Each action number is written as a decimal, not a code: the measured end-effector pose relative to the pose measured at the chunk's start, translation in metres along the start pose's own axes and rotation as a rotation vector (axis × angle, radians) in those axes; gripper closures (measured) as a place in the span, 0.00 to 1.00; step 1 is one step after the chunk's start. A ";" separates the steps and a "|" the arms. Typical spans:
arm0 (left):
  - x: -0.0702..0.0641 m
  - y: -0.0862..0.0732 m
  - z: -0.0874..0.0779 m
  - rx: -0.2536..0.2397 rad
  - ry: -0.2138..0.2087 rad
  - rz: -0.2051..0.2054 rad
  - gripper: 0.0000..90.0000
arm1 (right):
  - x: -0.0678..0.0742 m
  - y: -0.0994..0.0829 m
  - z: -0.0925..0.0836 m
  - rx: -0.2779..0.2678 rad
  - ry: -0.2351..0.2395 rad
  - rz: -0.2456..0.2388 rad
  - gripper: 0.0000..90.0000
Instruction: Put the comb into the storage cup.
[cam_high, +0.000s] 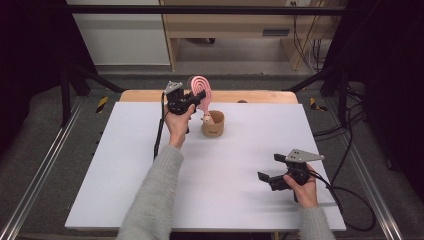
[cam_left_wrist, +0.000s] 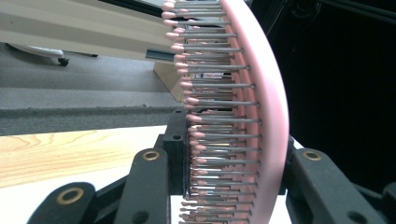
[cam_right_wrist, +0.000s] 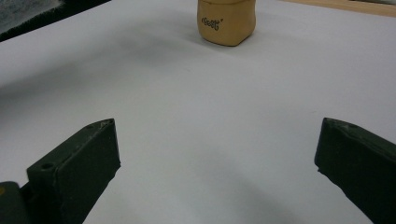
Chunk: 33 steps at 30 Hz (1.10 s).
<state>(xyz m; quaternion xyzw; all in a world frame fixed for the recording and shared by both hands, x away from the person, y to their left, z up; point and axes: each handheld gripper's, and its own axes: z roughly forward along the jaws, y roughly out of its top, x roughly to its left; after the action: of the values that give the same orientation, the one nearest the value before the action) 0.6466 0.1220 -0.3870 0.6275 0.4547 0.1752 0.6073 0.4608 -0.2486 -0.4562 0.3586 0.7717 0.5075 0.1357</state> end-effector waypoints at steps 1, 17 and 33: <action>0.001 0.000 0.000 0.000 0.002 -0.002 0.69 | 0.000 0.000 0.000 0.001 0.000 0.000 0.00; 0.004 0.000 -0.004 0.007 0.009 0.017 0.67 | 0.000 0.000 0.000 0.004 -0.001 0.001 0.00; 0.002 0.001 -0.006 0.031 0.037 0.067 0.39 | 0.000 0.000 0.000 -0.001 0.004 0.004 0.00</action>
<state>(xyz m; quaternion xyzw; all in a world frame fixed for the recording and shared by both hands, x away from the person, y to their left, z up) 0.6433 0.1278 -0.3858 0.6484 0.4474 0.1999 0.5826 0.4606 -0.2483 -0.4561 0.3592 0.7708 0.5090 0.1335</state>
